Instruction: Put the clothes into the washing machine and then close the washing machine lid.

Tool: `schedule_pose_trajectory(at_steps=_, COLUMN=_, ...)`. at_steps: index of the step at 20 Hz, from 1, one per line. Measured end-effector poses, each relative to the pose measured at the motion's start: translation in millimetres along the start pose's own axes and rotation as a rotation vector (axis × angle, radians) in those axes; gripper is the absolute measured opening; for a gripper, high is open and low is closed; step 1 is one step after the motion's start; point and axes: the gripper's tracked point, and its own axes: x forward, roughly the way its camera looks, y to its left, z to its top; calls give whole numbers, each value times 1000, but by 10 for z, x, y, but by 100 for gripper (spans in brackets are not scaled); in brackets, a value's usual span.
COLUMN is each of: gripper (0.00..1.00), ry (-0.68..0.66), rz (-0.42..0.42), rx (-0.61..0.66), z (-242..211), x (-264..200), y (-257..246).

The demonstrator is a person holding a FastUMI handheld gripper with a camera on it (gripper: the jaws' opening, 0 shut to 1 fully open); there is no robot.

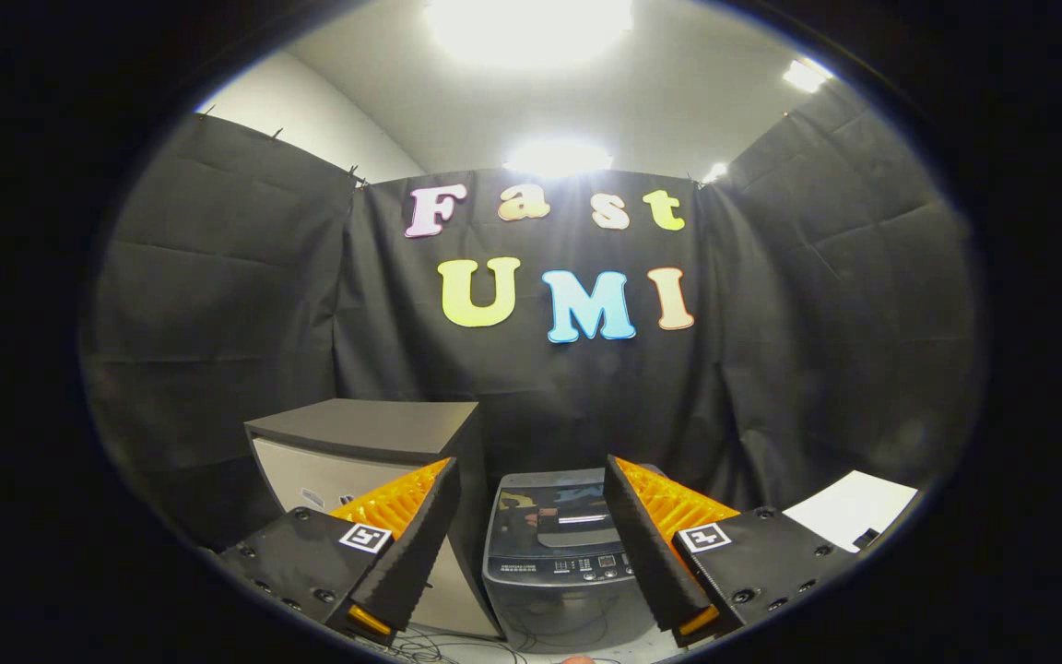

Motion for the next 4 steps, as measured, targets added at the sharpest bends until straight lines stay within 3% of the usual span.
schedule_pose_trajectory(at_steps=4, gripper=97, ry=-1, rz=3, rx=9, z=23, x=-92, y=-17)
